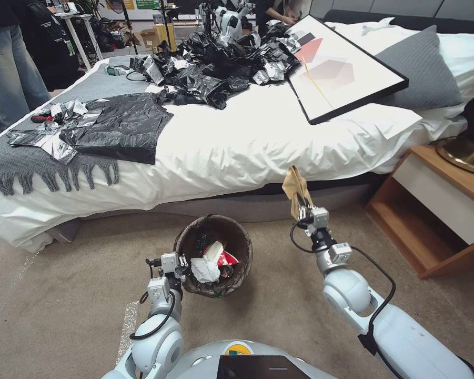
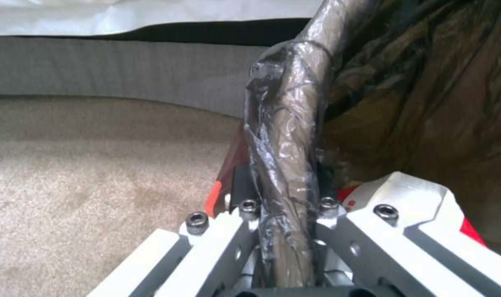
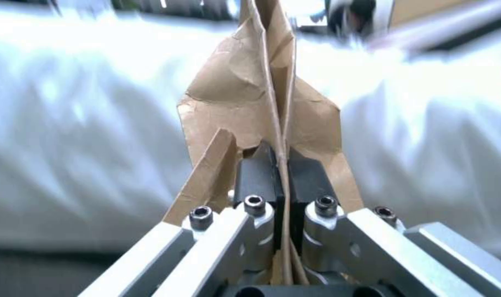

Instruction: Pick up the trash bin, then pick up the garbage from the floor and place it into the trash bin.

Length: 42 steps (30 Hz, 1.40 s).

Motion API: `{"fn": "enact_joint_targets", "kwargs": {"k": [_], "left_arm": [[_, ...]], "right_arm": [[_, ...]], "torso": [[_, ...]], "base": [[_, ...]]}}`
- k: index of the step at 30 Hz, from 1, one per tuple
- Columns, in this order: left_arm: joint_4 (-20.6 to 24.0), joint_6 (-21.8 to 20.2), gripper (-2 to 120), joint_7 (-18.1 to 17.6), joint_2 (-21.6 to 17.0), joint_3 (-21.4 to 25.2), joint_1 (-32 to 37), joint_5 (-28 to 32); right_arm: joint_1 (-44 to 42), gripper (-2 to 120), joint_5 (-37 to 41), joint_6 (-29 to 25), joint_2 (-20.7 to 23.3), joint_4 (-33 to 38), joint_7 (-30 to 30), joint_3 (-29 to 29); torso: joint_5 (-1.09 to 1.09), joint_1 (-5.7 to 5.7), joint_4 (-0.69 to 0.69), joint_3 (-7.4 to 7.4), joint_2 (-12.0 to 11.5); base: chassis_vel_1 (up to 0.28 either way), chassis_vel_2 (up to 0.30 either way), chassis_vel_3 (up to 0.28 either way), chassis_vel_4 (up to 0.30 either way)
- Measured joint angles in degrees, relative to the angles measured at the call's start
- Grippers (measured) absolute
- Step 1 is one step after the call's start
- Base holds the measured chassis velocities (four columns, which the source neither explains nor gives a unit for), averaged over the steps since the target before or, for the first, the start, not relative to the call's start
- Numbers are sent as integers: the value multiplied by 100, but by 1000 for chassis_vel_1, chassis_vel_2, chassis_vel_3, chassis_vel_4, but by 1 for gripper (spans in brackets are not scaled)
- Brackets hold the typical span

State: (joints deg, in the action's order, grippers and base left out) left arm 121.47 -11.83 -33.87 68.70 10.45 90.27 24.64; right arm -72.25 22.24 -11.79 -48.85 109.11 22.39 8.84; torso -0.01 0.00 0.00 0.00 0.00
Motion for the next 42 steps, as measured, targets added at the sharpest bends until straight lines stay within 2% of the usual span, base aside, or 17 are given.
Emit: {"fn": "enact_joint_targets", "kwargs": {"k": [1, 7, 9, 12, 13, 15, 22, 27, 31, 42], "left_arm": [[0, 0, 2, 0, 0, 0, 0, 0], [-33, -8, 2, 20, -1, -60, 7, -10], [-36, -9, 2, 21, -1, -64, 7, -12], [-71, -25, 2, 32, 6, -107, -2, -21], [-71, -25, 2, 32, 6, -107, -2, -21], [-80, -35, 2, 37, 25, -130, -6, -30], [-80, -42, 2, 41, 22, -140, -9, -43], [-79, -43, 2, 42, 26, -143, -13, -47], [-76, -44, 2, 43, 38, -148, -16, -57], [-66, -45, 2, 43, 44, -147, -26, -60]], "right_arm": [[0, 0, 0, 0, 0, 0, 0, 0], [113, 0, 80, 99, -11, 1063, -69, 160], [132, 0, 99, 99, -2, 1173, -118, 160], [247, 0, 271, 40, 88, 1755, -588, -10], [247, 0, 271, 40, 88, 1755, -588, -10], [282, 0, 324, -54, 162, 1931, -960, -236], [337, 0, 421, -204, 430, 1975, -1636, -698], [382, 0, 440, -262, 569, 1915, -1788, -946], [509, 0, 488, -344, 686, 1769, -2001, -1390], [638, 0, 528, -431, 651, 1512, -2160, -1858]], "torso": [[0, 0, 0, 0, 0], [0, 0, 0, 0, 0], [0, 0, 0, 0, 0], [0, 0, 0, 0, 0], [0, 0, 0, 0, 0], [1, 0, 0, 0, 0], [1, 0, 0, 0, 0], [1, 0, -1, 0, 0], [1, 0, 0, 0, 0], [0, 0, 0, 0, 0]], "base": [[0, 0, 0, 0], [0, 0, 0, 0], [0, 0, 0, 0], [0, 0, 0, 0], [0, 0, 0, 0], [0, 0, 0, 0], [0, 0, 0, 0], [0, 0, 0, 0], [0, 0, 0, 0], [0, 0, 0, 0]]}}
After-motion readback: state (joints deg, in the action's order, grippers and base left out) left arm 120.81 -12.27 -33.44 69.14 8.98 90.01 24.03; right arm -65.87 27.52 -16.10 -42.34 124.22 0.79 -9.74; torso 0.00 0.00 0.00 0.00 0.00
